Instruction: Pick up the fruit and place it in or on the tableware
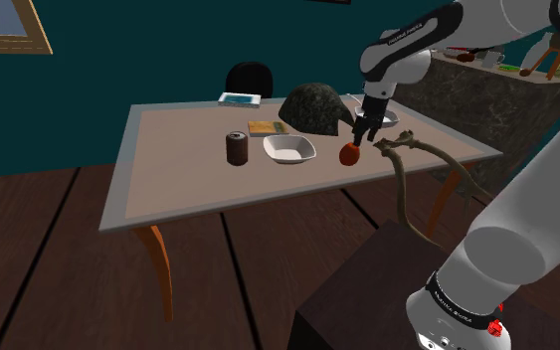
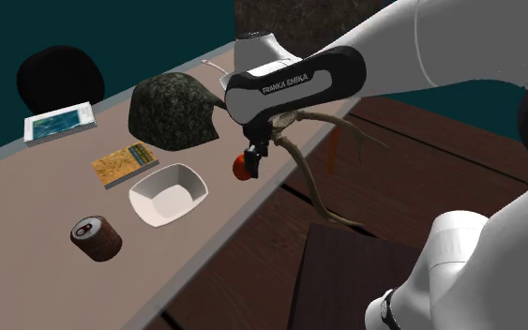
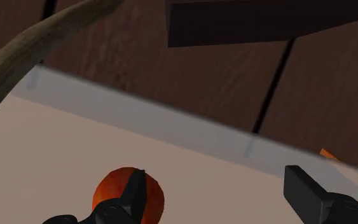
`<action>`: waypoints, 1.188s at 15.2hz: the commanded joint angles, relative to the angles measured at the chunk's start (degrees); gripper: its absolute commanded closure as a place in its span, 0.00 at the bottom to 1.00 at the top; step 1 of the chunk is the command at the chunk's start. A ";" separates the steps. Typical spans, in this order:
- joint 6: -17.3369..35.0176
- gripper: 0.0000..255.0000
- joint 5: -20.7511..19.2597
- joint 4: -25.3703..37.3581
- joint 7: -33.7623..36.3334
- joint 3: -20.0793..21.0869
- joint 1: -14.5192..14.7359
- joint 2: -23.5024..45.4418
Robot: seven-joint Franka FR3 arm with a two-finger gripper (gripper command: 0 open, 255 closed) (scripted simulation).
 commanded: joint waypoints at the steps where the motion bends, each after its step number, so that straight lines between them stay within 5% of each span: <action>1: 1.77 0.00 2.11 3.23 -3.16 -1.06 -0.45 4.77; 7: 4.32 0.00 9.08 13.83 -11.64 -2.00 -3.66 17.80; 18: 9.35 0.00 11.33 11.91 -13.21 -1.11 -4.22 21.25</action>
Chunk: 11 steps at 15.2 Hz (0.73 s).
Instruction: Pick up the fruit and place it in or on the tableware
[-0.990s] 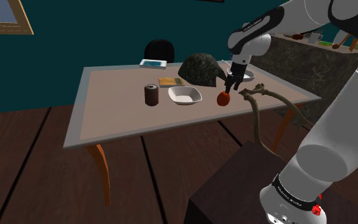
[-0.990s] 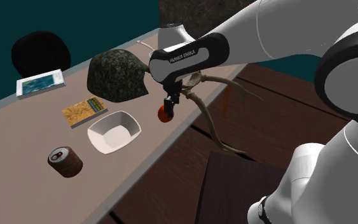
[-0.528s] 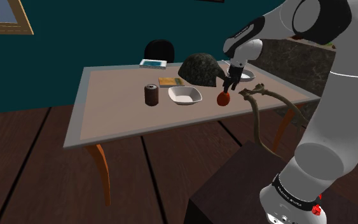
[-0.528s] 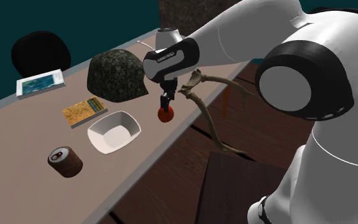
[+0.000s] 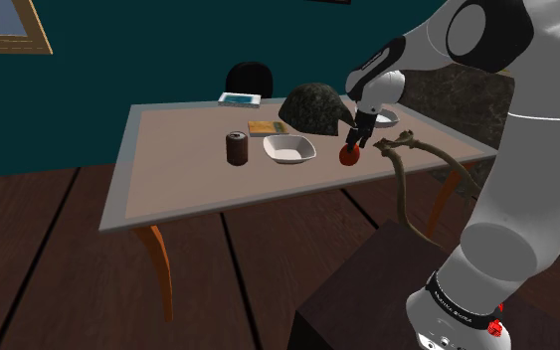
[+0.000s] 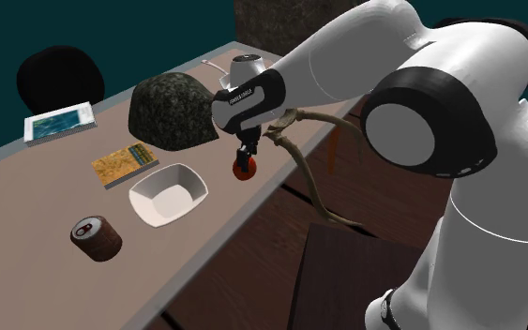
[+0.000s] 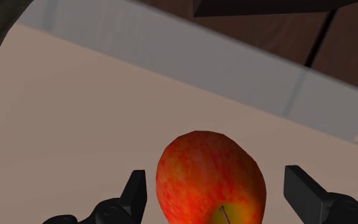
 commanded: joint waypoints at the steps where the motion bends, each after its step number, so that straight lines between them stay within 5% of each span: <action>1: 0.10 0.00 0.05 -0.02 -0.04 0.02 -0.01 0.07; 5: 0.10 0.00 0.05 -0.02 -0.03 0.02 -0.01 0.07; 6: 0.10 1.00 0.05 -0.02 -0.03 0.02 -0.01 0.07; 11: 0.10 1.00 0.05 -0.02 -0.01 0.02 0.00 0.06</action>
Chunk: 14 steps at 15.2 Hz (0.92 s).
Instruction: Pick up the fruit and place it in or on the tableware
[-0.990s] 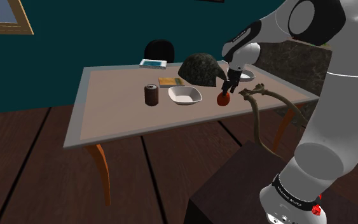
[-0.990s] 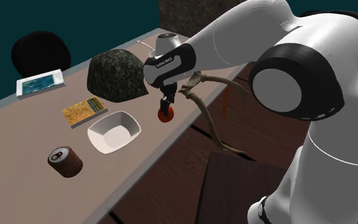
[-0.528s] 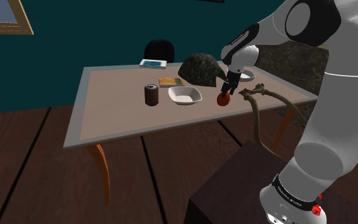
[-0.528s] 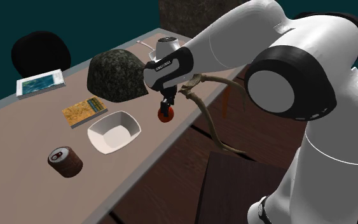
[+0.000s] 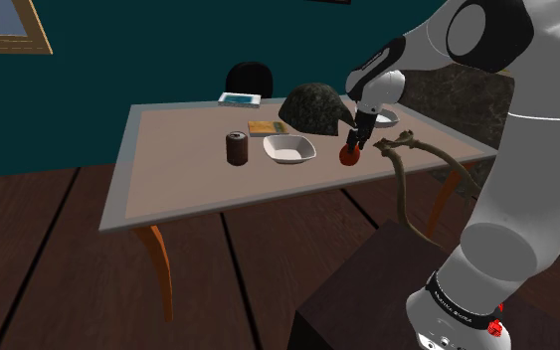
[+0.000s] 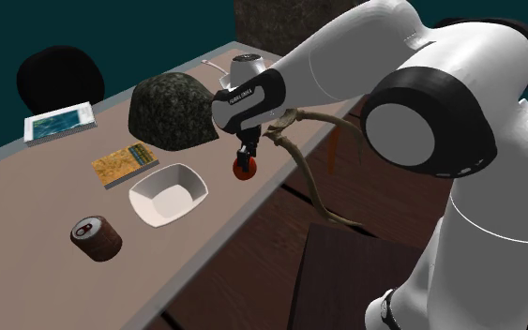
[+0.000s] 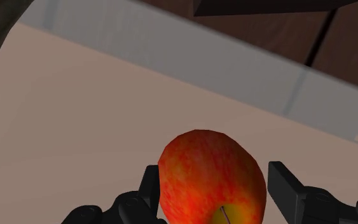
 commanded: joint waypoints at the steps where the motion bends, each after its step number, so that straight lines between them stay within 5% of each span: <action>1: 0.02 1.00 0.00 -0.09 0.00 0.03 0.02 0.05; 14: -6.49 1.00 -2.82 2.62 2.12 -0.90 0.72 -4.27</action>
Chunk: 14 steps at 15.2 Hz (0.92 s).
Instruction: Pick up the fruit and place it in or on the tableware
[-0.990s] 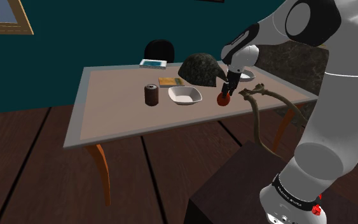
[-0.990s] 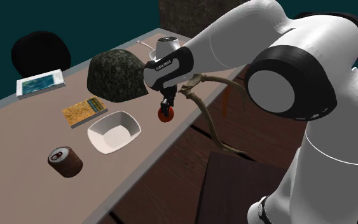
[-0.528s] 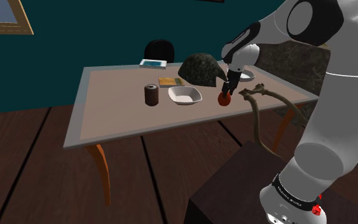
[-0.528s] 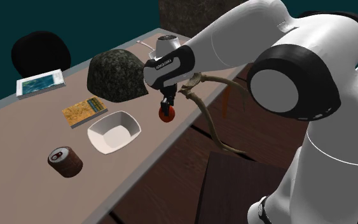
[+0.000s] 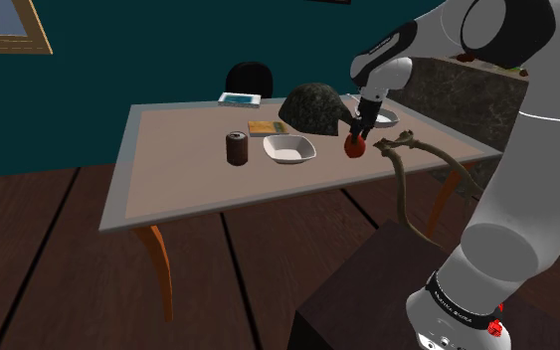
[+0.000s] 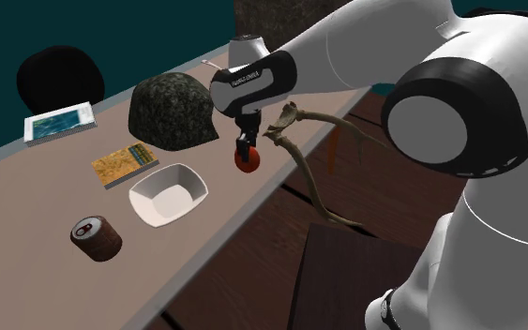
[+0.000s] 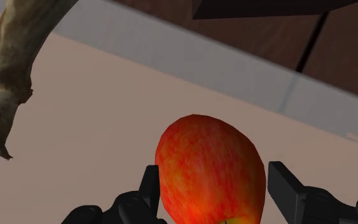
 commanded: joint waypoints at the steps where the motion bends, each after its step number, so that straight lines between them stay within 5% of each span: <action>1: -1.42 1.00 -0.56 0.65 0.57 -0.10 0.21 -0.88; 14: -10.08 1.00 -2.95 5.98 2.50 -0.58 0.61 -4.71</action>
